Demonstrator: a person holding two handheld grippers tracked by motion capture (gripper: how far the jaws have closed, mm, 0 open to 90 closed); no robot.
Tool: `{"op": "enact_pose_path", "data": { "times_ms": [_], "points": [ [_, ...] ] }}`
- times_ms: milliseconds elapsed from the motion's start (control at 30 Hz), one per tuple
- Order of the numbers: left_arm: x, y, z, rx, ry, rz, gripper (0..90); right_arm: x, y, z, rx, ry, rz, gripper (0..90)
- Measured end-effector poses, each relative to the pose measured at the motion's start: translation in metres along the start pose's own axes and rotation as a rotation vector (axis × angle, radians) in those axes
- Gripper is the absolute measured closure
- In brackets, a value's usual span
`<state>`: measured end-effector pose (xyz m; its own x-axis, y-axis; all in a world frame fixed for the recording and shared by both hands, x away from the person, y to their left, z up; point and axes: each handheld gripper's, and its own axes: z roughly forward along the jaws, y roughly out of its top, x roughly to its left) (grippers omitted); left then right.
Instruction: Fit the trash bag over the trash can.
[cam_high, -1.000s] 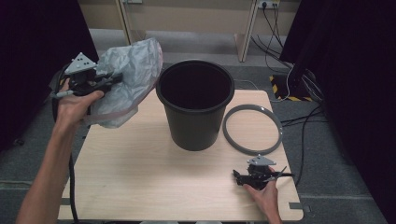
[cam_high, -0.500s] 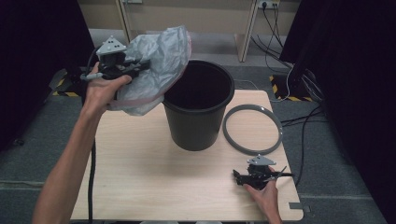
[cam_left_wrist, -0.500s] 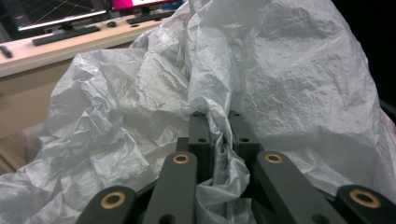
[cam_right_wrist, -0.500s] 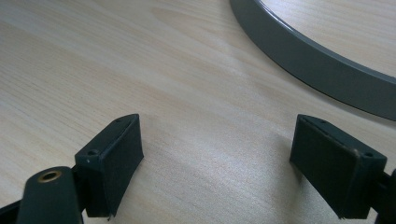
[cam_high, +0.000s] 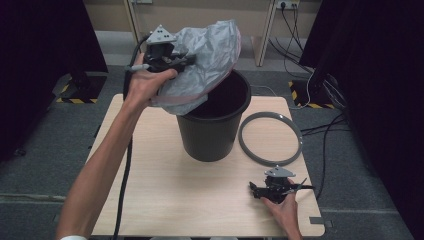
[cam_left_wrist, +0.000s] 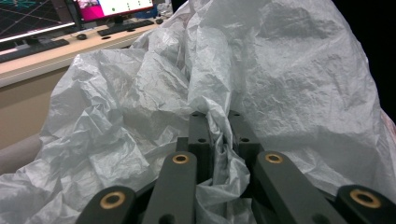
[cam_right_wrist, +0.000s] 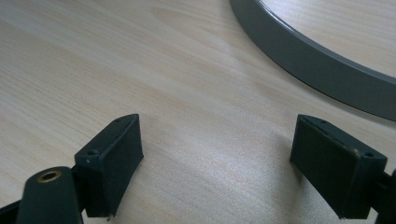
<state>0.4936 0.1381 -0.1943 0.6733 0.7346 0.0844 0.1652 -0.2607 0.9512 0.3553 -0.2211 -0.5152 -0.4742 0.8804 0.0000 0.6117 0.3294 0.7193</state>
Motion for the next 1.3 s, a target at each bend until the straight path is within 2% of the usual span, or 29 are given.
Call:
{"op": "enact_pose_path", "data": {
  "times_ms": [167,400,533,667,733,800,900,1033,1133,1200,1300],
  "points": [
    [-0.01,0.006,0.022,0.021,-0.003,0.008,81.9,0.0,0.0,0.0,0.001,0.001,0.001,16.9],
    [-0.016,0.006,0.043,0.027,-0.003,-0.01,81.4,0.0,0.0,0.0,0.0,0.005,-0.001,16.8],
    [-0.019,-0.005,0.049,0.053,-0.023,-0.009,79.9,0.0,0.0,0.0,0.0,0.006,-0.002,16.8],
    [-0.023,-0.022,0.052,0.1,-0.03,-0.002,77.6,0.0,0.0,0.0,0.0,0.006,-0.002,16.8],
    [-0.025,-0.03,0.053,0.128,-0.049,0.004,75.8,0.0,0.0,0.0,0.0,0.006,-0.002,16.8],
    [-0.028,-0.036,0.053,0.163,-0.067,0.004,71.1,0.0,0.0,0.0,0.001,0.006,-0.002,16.8],
    [-0.031,-0.043,0.054,0.219,-0.096,0.015,59.1,0.0,0.0,0.0,0.0,0.005,-0.003,16.8],
    [-0.032,-0.042,0.048,0.205,-0.115,0.004,53.4,0.0,0.0,0.0,0.0,0.005,-0.003,16.8],
    [-0.034,-0.036,0.039,0.196,-0.11,0.002,41.1,0.0,0.0,0.0,0.001,0.005,-0.002,16.8],
    [-0.032,-0.032,0.033,0.177,-0.102,-0.013,34.5,0.0,0.0,0.0,0.001,0.006,-0.002,16.8],
    [-0.028,-0.026,0.019,0.144,-0.116,-0.047,29.6,0.0,0.0,0.0,0.001,0.005,-0.002,16.8]
  ]
}}
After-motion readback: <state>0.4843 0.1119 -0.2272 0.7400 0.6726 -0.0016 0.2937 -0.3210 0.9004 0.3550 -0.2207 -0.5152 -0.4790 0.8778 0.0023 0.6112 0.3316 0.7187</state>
